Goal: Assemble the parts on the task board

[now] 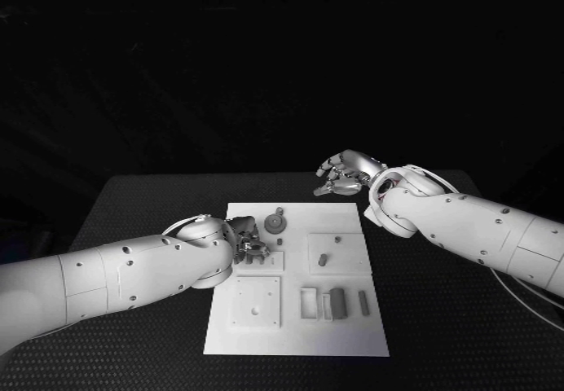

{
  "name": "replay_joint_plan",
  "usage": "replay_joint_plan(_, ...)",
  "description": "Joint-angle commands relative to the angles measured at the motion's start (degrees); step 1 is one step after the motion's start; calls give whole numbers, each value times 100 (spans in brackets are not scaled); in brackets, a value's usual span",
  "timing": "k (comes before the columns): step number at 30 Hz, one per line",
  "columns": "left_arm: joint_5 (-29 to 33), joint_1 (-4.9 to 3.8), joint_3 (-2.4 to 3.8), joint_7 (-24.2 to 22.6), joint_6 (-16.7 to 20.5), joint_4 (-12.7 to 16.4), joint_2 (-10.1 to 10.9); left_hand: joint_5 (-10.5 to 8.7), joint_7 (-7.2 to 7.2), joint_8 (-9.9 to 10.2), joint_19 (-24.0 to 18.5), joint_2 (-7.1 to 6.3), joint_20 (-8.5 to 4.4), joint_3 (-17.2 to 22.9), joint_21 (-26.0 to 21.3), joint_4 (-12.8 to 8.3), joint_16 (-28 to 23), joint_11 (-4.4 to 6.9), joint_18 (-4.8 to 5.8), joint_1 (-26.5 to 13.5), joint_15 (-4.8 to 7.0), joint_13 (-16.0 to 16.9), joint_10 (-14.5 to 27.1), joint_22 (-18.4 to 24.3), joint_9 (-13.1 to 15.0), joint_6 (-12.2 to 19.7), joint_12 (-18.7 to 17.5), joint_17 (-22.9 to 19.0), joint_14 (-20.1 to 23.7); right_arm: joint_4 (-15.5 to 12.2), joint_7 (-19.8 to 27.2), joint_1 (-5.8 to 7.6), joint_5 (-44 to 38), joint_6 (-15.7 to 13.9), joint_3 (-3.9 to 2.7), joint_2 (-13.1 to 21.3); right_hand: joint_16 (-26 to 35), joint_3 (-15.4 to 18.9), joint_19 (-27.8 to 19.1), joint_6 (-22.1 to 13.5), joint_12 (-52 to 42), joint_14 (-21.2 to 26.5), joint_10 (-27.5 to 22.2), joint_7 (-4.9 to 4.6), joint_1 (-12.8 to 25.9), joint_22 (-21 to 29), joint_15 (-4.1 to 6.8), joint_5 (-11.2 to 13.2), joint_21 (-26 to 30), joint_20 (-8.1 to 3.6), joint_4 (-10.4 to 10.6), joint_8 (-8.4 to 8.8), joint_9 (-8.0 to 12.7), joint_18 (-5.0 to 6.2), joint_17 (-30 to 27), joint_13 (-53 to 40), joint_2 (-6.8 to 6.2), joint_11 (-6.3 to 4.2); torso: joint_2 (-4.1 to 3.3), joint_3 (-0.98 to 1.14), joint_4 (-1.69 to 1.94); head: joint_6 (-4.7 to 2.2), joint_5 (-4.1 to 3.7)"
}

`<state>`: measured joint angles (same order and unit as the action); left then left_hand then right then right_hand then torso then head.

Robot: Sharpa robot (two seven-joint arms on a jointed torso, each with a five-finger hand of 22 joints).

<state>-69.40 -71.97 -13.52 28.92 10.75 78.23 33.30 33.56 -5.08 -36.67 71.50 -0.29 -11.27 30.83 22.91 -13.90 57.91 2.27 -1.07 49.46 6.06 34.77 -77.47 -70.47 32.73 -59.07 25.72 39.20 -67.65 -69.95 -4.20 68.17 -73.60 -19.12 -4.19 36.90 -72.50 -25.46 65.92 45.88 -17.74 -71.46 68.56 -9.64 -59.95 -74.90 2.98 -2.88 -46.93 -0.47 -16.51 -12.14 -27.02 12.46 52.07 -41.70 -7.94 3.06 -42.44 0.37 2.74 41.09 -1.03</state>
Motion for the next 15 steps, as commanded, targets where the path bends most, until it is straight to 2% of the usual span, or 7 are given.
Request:
replay_joint_plan(1, 21, 13, -7, 8, -54, 6, 4, 40, 435, -20, 61, 64, -62, 235, -16, -214, 24, -4, -78, 92, 40, -5, 37, -5, 4, -481, 35, -8, 61, -4, 13, -3, 1, 65, -2, -2, 37, 39, -2, -3, 27, 53, 2, -27, -8, -79, 3, -12, 30, -49, 4, -13, 7, 254, 7, -8, 46, 32, 2, 1, 6, 4, 0)
replay_joint_plan(15, 51, 20, -7, 10, -101, -10, -22, 33, 435, -25, 67, 66, -65, 234, -15, -214, 44, -3, -78, 93, 43, -10, 37, -13, -1, -478, 44, -30, 63, -4, 17, -6, 1, 73, -2, -3, 39, 44, -3, -4, 32, 54, 2, -28, -5, -79, 3, -12, 33, -48, 6, -13, 9, 254, 7, -13, 47, 33, -1, 0, 1, 20, 8)
